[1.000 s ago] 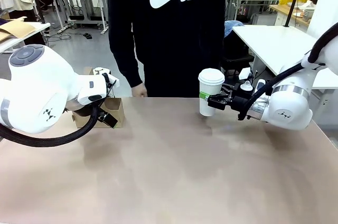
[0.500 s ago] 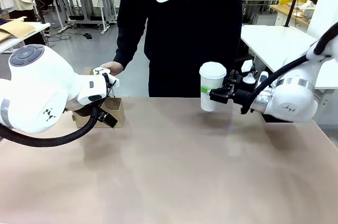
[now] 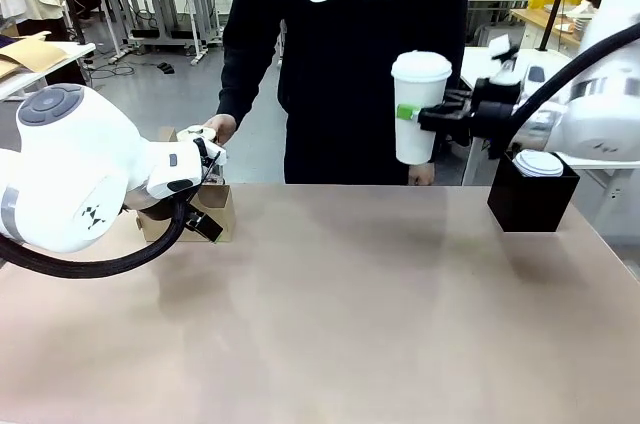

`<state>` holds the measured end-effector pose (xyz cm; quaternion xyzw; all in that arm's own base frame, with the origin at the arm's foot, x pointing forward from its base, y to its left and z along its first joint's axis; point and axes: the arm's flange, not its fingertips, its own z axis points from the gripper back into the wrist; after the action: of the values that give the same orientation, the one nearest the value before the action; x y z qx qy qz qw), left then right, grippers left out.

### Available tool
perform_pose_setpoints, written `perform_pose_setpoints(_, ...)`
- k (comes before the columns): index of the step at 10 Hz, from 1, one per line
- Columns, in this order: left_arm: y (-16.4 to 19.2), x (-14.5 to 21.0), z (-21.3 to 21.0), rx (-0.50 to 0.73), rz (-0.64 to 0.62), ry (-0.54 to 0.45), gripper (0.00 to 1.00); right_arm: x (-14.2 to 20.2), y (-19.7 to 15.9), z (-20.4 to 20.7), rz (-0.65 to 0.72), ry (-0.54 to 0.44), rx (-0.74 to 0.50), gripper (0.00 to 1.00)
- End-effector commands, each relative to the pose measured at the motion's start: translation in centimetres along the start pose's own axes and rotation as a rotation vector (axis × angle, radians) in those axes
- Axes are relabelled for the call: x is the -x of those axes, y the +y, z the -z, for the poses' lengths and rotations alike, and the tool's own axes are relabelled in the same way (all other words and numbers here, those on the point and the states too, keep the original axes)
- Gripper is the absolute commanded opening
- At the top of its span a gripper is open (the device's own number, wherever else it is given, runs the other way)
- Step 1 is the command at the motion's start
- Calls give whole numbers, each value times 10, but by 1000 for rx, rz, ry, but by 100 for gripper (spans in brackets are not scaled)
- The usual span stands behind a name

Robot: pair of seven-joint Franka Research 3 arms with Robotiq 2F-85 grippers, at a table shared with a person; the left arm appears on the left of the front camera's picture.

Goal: Pour a drink into a cup and package it in a carrier.
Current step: When a person places the Paper Cup Lid on the 600 ml Paper Cup , lift the 600 ml Paper Cup.

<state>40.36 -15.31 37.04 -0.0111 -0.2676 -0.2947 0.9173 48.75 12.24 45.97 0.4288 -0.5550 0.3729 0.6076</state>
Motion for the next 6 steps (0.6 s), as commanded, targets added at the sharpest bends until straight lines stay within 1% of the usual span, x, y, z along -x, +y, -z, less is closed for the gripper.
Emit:
perform_pose_setpoints(1,1,1,0,2,-2,0,100,-44,26,-22,7,31,-19,81)
perform_pose_setpoints(2,1,1,0,2,-2,0,100,-60,33,-24,18,9,-37,81)
perform_pose_setpoints(4,1,1,0,2,-2,0,100,-74,43,-30,10,-39,-39,81)
perform_pose_setpoints(5,1,1,0,2,-2,0,100,-75,44,-33,11,-97,-116,81)
perform_pose_setpoints(6,1,1,0,2,-2,0,100,-77,41,-28,-13,-16,-30,81)
